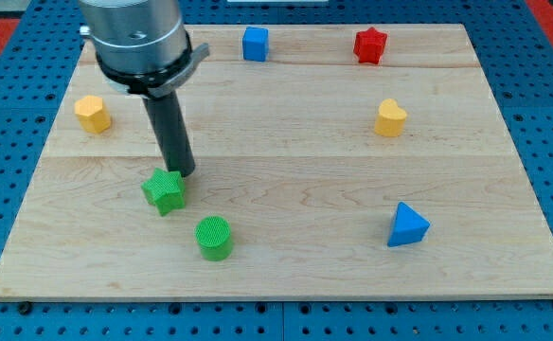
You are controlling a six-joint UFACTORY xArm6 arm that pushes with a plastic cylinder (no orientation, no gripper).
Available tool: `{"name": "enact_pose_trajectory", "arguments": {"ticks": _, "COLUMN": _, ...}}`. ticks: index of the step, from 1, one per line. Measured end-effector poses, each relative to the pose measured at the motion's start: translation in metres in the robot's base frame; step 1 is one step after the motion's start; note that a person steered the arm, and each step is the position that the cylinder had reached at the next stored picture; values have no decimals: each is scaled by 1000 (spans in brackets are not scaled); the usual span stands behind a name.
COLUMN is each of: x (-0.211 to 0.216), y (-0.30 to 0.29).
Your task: Move the green star to the bottom left of the board
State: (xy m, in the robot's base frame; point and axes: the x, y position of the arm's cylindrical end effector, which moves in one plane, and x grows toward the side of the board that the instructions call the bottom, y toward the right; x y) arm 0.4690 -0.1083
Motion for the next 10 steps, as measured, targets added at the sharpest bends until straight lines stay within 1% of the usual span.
{"name": "enact_pose_trajectory", "arguments": {"ticks": 1, "x": 13, "y": 6}}
{"name": "enact_pose_trajectory", "arguments": {"ticks": 2, "x": 26, "y": -8}}
{"name": "enact_pose_trajectory", "arguments": {"ticks": 4, "x": 50, "y": -92}}
{"name": "enact_pose_trajectory", "arguments": {"ticks": 5, "x": 23, "y": -38}}
{"name": "enact_pose_trajectory", "arguments": {"ticks": 6, "x": 27, "y": -17}}
{"name": "enact_pose_trajectory", "arguments": {"ticks": 7, "x": 60, "y": -32}}
{"name": "enact_pose_trajectory", "arguments": {"ticks": 8, "x": 72, "y": -50}}
{"name": "enact_pose_trajectory", "arguments": {"ticks": 9, "x": 72, "y": -83}}
{"name": "enact_pose_trajectory", "arguments": {"ticks": 10, "x": 72, "y": -102}}
